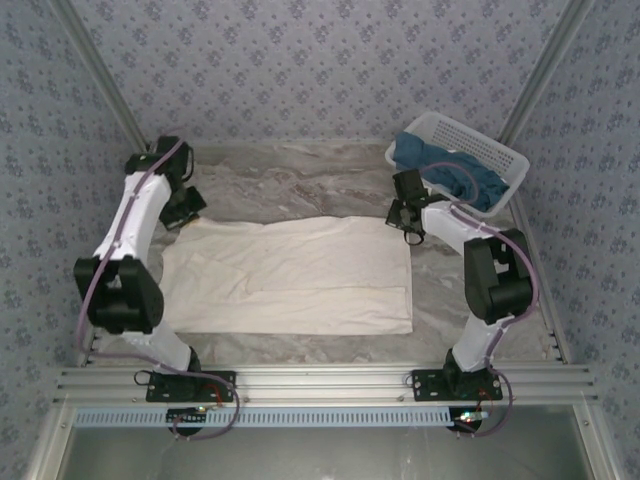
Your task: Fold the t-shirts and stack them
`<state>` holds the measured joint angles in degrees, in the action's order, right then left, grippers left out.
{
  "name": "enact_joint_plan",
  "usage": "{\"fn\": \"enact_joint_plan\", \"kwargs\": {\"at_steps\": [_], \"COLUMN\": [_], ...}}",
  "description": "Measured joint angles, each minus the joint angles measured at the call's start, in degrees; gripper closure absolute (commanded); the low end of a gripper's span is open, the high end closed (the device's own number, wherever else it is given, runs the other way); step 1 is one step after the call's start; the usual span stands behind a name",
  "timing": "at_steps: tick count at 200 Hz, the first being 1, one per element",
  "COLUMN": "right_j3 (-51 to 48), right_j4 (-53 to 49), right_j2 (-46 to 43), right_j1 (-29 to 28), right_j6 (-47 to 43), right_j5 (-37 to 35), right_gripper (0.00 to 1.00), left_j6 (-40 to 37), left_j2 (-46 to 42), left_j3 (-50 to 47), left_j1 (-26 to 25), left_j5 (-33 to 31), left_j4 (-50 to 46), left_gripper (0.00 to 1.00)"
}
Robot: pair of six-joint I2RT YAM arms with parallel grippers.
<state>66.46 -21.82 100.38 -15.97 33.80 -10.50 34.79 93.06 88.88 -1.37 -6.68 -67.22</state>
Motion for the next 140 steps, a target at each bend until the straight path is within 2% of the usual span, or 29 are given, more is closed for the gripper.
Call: {"fn": "enact_joint_plan", "kwargs": {"at_steps": [82, 114, 140], "right_j3": [-8.9, -13.0, -14.69], "right_j4": [-11.08, -14.56, -17.2], "right_j2": [-9.01, -11.67, -13.29], "right_j1": [-1.77, -2.89, -4.2], "right_j6": [0.33, 0.98, 1.9], "right_j5": [3.89, 5.79, 6.56], "right_gripper": [1.0, 1.0, 1.0], "left_j6": [3.04, 6.67, 8.7], "left_j2": [-20.09, -28.57, -31.52], "left_j3": [-18.08, -27.19, -31.54], "left_j1": [1.27, 1.27, 1.27], "left_j5": [0.39, -1.4, -3.52], "left_j4": [-2.23, -4.66, -5.27], "left_gripper": [1.0, 1.0, 1.0]}}
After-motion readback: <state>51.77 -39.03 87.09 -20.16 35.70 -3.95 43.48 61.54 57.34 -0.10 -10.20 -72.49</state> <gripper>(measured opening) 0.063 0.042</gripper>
